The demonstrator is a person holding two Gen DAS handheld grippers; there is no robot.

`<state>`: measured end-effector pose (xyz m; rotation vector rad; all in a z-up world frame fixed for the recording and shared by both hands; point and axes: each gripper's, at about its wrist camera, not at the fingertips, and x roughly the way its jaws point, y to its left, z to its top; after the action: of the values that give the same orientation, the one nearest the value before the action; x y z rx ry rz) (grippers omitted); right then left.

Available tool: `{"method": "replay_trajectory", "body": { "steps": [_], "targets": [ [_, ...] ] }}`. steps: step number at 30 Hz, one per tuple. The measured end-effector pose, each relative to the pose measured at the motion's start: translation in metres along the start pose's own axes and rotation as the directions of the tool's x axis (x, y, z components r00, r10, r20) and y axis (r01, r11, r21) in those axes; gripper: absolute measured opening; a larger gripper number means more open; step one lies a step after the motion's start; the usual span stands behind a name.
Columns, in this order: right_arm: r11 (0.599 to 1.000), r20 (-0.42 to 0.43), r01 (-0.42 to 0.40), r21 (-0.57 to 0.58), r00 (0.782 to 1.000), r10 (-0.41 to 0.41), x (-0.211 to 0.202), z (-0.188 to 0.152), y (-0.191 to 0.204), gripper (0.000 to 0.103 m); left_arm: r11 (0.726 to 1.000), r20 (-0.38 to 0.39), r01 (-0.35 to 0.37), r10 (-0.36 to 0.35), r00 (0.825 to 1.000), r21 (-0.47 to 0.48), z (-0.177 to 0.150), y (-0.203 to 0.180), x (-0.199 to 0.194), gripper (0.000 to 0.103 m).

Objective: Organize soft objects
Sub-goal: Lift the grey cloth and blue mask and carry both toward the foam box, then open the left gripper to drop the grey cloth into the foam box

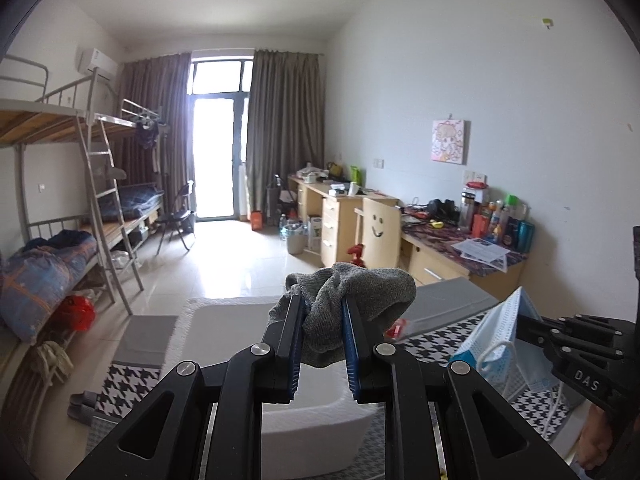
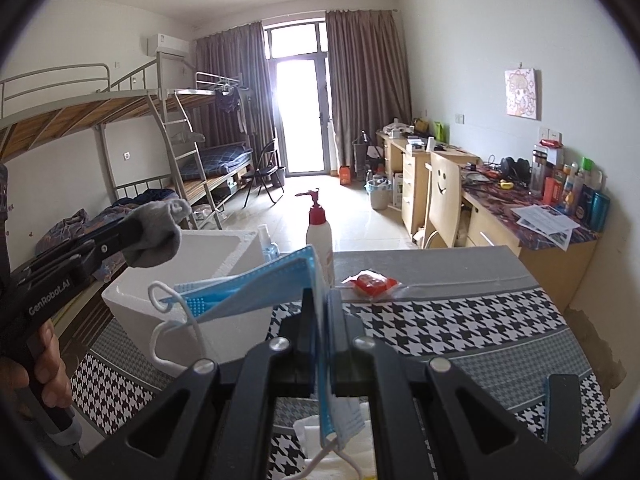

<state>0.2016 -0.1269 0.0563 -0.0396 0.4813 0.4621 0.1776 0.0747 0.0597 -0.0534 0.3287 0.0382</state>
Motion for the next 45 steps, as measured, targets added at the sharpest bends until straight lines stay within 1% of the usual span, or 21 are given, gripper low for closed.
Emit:
{"method": "replay_trajectory", "body": {
  "steps": [7, 10, 16, 19, 23, 25, 27, 28, 29, 30, 31, 32, 34, 36, 37, 38, 45],
  "targets": [
    [1.000, -0.010, -0.019, -0.012, 1.000, 0.019, 0.009, 0.007, 0.009, 0.007, 0.999, -0.016, -0.031, 0.030, 0.999, -0.025, 0.003, 0.011, 0.009, 0.019],
    [1.000, -0.019, -0.022, -0.021, 1.000, 0.021, 0.014, 0.009, 0.014, 0.007, 0.998, -0.025, -0.061, 0.060, 0.998, -0.028, 0.003, 0.015, 0.016, 0.019],
    [0.999, -0.034, -0.030, -0.038, 0.999, 0.028, 0.021, 0.012, 0.019, 0.007, 0.990, -0.070, -0.134, 0.131, 0.989, -0.040, -0.002, 0.025, 0.036, 0.019],
    [0.998, -0.042, -0.030, -0.048, 0.999, 0.028, 0.024, 0.012, 0.023, 0.007, 0.988, -0.088, -0.149, 0.145, 0.986, -0.045, -0.004, 0.030, 0.043, 0.019],
    [0.998, -0.047, -0.029, -0.054, 0.999, 0.026, 0.028, 0.014, 0.023, 0.007, 0.989, -0.132, -0.135, 0.127, 0.983, -0.053, -0.008, 0.036, 0.055, 0.020],
    [0.998, -0.049, -0.029, -0.056, 0.998, 0.026, 0.030, 0.014, 0.023, 0.007, 0.987, -0.142, -0.149, 0.140, 0.980, -0.053, -0.010, 0.039, 0.058, 0.020],
    [0.998, -0.053, -0.027, -0.058, 0.998, 0.024, 0.032, 0.015, 0.023, 0.007, 0.986, -0.159, -0.160, 0.150, 0.976, -0.049, -0.013, 0.040, 0.060, 0.023],
    [0.998, -0.054, -0.027, -0.060, 0.998, 0.024, 0.032, 0.014, 0.023, 0.007, 0.986, -0.165, -0.158, 0.147, 0.975, -0.051, -0.013, 0.041, 0.061, 0.029],
    [0.998, -0.055, -0.027, -0.061, 0.998, 0.023, 0.033, 0.015, 0.024, 0.007, 0.986, -0.169, -0.157, 0.146, 0.975, -0.055, -0.013, 0.042, 0.061, 0.041],
    [0.998, -0.056, -0.024, -0.061, 0.998, 0.021, 0.034, 0.015, 0.024, 0.007, 0.984, -0.167, -0.167, 0.155, 0.974, -0.057, -0.014, 0.043, 0.059, 0.049],
    [0.998, -0.057, -0.024, -0.061, 0.998, 0.020, 0.035, 0.016, 0.025, 0.007, 0.983, -0.159, -0.176, 0.165, 0.973, -0.057, -0.014, 0.043, 0.057, 0.066],
    [0.998, -0.058, -0.022, -0.063, 0.998, 0.019, 0.035, 0.017, 0.026, 0.007, 0.982, -0.148, -0.180, 0.169, 0.974, -0.058, -0.014, 0.043, 0.055, 0.074],
    [0.998, -0.058, -0.019, -0.065, 0.998, 0.015, 0.036, 0.018, 0.027, 0.007, 0.982, -0.137, -0.181, 0.173, 0.975, -0.055, -0.013, 0.041, 0.052, 0.077],
    [0.998, -0.057, -0.019, -0.067, 0.998, 0.015, 0.037, 0.020, 0.029, 0.007, 0.983, -0.132, -0.178, 0.170, 0.977, -0.054, -0.014, 0.041, 0.049, 0.088],
    [0.998, -0.057, -0.019, -0.068, 0.998, 0.015, 0.037, 0.021, 0.030, 0.007, 0.981, -0.121, -0.185, 0.178, 0.977, -0.053, -0.015, 0.041, 0.045, 0.096],
    [0.997, -0.058, -0.019, -0.070, 0.998, 0.015, 0.038, 0.021, 0.031, 0.007, 0.980, -0.110, -0.192, 0.185, 0.977, -0.055, -0.015, 0.041, 0.043, 0.099],
    [0.997, -0.065, -0.032, -0.075, 0.998, 0.028, 0.044, 0.026, 0.040, 0.007, 0.979, -0.080, -0.194, 0.189, 0.979, -0.059, -0.014, 0.043, 0.028, 0.102]
  ]
}}
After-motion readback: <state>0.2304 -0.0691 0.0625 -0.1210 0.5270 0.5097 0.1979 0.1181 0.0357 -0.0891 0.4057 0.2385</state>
